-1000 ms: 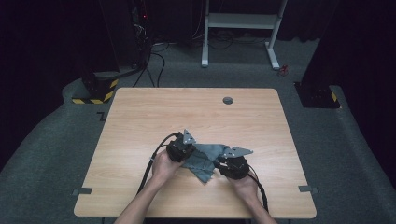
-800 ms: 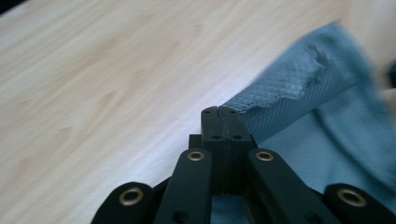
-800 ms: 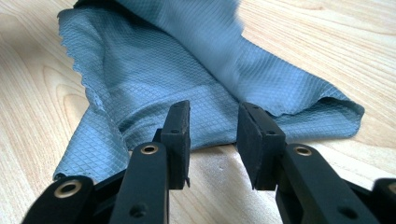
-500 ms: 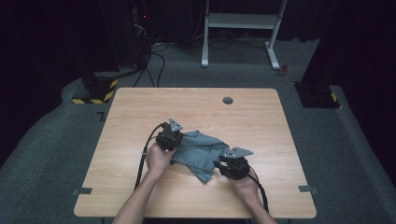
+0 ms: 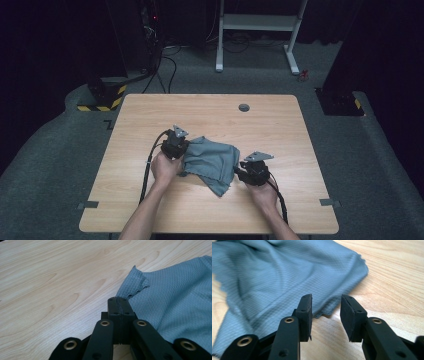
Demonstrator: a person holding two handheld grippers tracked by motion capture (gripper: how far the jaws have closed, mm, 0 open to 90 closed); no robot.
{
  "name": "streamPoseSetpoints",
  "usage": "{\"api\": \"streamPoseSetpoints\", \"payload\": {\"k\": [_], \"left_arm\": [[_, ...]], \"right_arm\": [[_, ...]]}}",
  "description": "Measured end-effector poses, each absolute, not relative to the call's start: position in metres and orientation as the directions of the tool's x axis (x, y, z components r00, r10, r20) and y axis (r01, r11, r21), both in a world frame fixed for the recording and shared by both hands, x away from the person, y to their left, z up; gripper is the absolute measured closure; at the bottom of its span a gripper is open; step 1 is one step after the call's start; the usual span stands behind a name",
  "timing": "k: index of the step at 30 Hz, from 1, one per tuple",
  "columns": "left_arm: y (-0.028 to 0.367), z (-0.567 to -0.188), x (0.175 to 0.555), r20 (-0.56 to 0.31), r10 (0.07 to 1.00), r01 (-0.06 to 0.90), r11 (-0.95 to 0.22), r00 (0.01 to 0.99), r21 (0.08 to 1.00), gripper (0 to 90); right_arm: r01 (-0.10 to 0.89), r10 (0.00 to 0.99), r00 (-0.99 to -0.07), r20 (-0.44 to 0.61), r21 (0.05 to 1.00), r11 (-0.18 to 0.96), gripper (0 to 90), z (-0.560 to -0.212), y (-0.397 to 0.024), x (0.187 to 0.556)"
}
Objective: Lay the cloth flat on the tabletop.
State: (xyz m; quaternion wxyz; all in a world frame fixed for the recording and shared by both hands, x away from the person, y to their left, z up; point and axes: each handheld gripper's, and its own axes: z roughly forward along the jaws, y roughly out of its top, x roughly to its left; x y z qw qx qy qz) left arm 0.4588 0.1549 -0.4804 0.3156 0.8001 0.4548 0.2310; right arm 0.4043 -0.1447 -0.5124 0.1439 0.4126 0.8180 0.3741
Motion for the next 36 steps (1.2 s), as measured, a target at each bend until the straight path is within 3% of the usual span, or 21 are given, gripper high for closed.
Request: {"api": "streamPoseSetpoints", "payload": {"k": [6,10,12,27,32,36], "left_arm": [[0.16,-0.484,0.461,0.056,0.881,0.592,-0.361,0.47,0.72,90.0],[0.164,-0.485,0.461,0.02,0.885,0.598,-0.331,0.465,0.73,90.0],[0.166,-0.484,0.461,0.011,0.886,0.595,-0.321,0.463,0.737,90.0],[0.179,-0.484,0.468,-0.036,0.905,0.612,-0.257,0.423,0.748,89.7],[0.179,-0.498,0.473,-0.039,0.906,0.66,-0.278,0.422,0.698,89.0],[0.181,-0.493,0.465,-0.058,0.898,0.641,-0.264,0.436,0.721,82.0]], "right_arm": [[0.608,0.791,-0.598,0.129,0.716,0.343,62.4,-0.518,-0.142,0.411],[0.593,0.789,-0.609,0.08,0.706,0.386,86.0,-0.517,-0.139,0.417],[0.584,0.786,-0.615,0.066,0.708,0.398,89.6,-0.514,-0.138,0.419],[0.536,0.796,-0.601,-0.072,0.702,0.469,89.8,-0.479,-0.139,0.454],[0.589,0.793,-0.608,-0.04,0.646,0.484,81.1,-0.498,-0.135,0.464],[0.579,0.795,-0.606,-0.007,0.681,0.448,74.4,-0.494,-0.136,0.461]]}}
